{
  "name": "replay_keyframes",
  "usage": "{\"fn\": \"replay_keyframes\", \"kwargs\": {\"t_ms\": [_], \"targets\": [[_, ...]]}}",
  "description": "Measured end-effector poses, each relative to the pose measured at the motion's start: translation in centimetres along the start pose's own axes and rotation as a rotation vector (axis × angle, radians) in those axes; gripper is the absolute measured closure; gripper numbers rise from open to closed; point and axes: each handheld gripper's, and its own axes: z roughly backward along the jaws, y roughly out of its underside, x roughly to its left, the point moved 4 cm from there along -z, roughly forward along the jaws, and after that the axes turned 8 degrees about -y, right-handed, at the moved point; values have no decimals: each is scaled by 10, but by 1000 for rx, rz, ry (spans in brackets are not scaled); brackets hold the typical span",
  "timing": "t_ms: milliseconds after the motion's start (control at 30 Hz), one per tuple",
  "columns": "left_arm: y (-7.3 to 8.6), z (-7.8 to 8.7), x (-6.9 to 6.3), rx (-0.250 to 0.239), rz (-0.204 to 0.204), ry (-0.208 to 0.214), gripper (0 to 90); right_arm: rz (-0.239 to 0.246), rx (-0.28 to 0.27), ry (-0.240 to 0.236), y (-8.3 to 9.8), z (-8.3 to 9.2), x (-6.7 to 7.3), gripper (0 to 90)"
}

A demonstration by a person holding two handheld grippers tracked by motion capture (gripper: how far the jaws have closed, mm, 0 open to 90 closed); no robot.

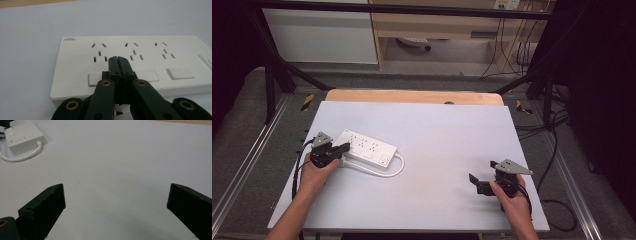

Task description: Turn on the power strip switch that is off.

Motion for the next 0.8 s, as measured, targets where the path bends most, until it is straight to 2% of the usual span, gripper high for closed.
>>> {"fn": "replay_keyframes", "kwargs": {"t_ms": [167,800], "targets": [[-1,-1,-2,-8,-7,0,900,0,0,-2,0,0,0,23],[-4,1,-4,-34,12,30,900,0,1,-1,0,-1,0,23]]}}
